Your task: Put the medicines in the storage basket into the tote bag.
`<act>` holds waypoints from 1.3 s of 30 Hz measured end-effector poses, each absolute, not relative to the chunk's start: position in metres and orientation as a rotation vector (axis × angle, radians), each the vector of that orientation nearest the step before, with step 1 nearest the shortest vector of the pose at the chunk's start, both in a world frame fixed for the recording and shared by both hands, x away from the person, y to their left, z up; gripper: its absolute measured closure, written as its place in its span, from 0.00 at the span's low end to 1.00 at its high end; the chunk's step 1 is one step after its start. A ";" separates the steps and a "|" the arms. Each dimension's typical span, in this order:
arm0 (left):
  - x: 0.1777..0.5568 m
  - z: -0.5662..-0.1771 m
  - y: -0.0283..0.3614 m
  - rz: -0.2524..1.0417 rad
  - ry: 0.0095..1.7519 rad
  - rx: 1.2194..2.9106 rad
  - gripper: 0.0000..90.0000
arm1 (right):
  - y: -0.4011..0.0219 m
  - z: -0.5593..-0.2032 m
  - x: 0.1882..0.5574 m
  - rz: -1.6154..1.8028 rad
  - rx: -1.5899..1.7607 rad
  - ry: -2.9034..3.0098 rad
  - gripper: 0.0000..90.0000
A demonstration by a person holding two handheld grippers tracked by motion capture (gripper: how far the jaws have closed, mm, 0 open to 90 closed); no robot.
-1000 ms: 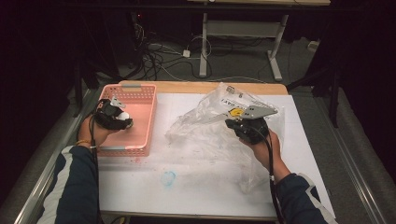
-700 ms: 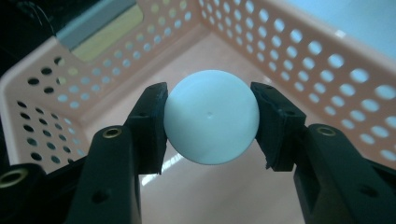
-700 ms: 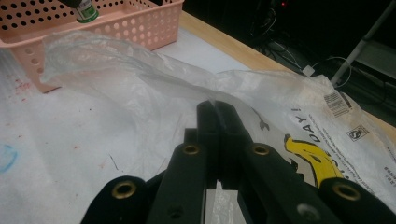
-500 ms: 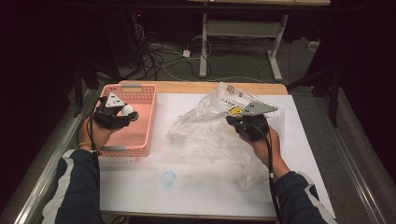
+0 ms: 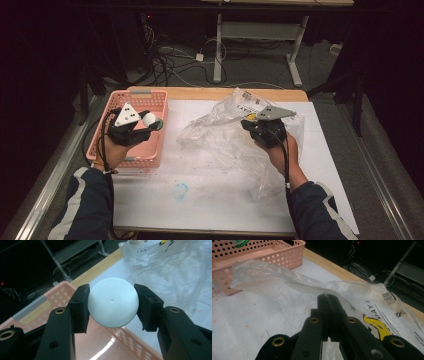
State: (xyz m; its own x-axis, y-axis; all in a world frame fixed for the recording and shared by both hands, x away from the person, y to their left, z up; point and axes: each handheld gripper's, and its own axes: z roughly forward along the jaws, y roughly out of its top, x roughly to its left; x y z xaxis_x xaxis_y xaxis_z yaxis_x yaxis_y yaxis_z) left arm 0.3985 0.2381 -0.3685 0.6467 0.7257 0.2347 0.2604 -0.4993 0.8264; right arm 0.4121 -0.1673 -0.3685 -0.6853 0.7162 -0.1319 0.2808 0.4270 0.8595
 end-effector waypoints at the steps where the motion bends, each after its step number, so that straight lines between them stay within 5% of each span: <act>1: 0.395 -0.367 0.235 0.742 0.747 2.063 0.54 | -0.167 -0.368 0.412 1.192 0.845 2.194 1.00; 21: 0.331 -0.340 0.155 0.718 0.379 2.032 0.54 | -0.160 -0.353 0.408 1.205 0.844 2.135 1.00; 39: 0.359 -0.407 0.059 0.571 0.273 2.201 0.54 | -0.154 -0.355 0.404 1.248 0.851 2.160 1.00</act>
State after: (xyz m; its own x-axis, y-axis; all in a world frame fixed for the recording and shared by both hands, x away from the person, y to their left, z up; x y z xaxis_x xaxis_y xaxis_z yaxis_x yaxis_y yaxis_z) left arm 0.3592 0.0592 -0.4069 0.8731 0.3777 0.3082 0.0021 -0.6351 0.7724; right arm 0.4042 -0.1540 -0.3555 -0.6794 0.7254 -0.1109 0.2664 0.3846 0.8838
